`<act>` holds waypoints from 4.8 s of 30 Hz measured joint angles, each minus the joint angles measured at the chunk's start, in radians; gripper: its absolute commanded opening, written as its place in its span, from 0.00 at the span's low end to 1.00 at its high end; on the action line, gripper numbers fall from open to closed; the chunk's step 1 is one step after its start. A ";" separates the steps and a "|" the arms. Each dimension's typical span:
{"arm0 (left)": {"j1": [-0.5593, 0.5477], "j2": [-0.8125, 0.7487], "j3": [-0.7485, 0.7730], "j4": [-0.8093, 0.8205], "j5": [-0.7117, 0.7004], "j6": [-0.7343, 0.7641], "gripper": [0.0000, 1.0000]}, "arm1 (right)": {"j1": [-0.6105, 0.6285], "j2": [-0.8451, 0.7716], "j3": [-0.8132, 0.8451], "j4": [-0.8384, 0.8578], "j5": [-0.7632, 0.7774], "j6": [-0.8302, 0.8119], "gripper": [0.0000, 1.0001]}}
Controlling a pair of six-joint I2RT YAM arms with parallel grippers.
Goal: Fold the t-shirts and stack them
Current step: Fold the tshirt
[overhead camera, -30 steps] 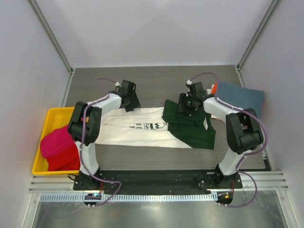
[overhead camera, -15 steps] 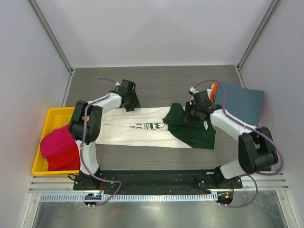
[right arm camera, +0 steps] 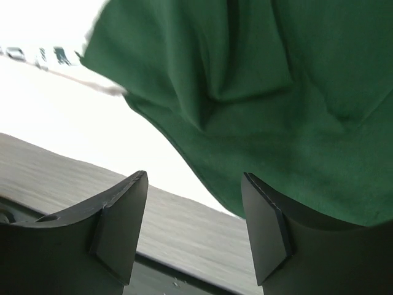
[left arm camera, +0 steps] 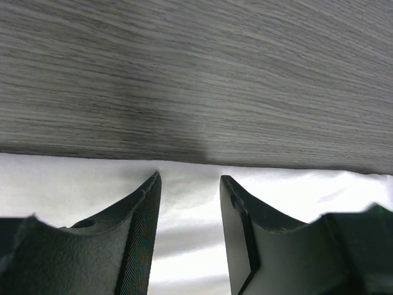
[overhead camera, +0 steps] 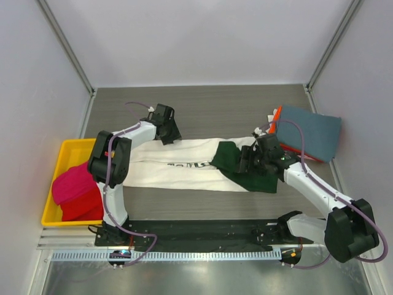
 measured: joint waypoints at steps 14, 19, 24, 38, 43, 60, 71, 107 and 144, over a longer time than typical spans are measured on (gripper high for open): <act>-0.045 -0.177 -0.179 0.096 -0.082 0.016 0.51 | 0.000 0.499 0.475 0.023 0.136 -0.039 0.63; -0.127 -0.258 -0.181 0.109 -0.182 0.037 0.53 | 0.000 0.606 0.518 0.018 0.147 -0.047 0.51; -0.190 -0.278 -0.181 0.153 -0.192 0.057 0.50 | 0.000 0.621 0.520 0.014 0.145 -0.059 0.10; -0.277 -0.031 -0.059 0.161 -0.054 0.039 0.48 | 0.033 0.253 0.201 0.030 0.047 0.013 0.13; -0.275 -0.030 -0.056 0.150 -0.046 0.034 0.48 | 0.090 0.056 0.021 -0.014 -0.003 0.087 0.52; -0.344 -0.307 -0.261 0.331 0.052 0.140 0.61 | 0.091 0.046 0.242 -0.172 0.216 0.039 0.49; -0.511 -0.179 -0.109 0.330 0.155 0.329 0.59 | -0.060 0.054 0.234 -0.149 0.220 -0.017 0.50; -0.556 -0.029 0.029 0.101 0.195 0.424 0.31 | -0.138 -0.034 0.159 -0.135 0.075 -0.013 0.56; -0.478 0.056 0.092 0.049 0.313 0.414 0.54 | -0.138 -0.019 0.158 -0.127 0.040 -0.009 0.57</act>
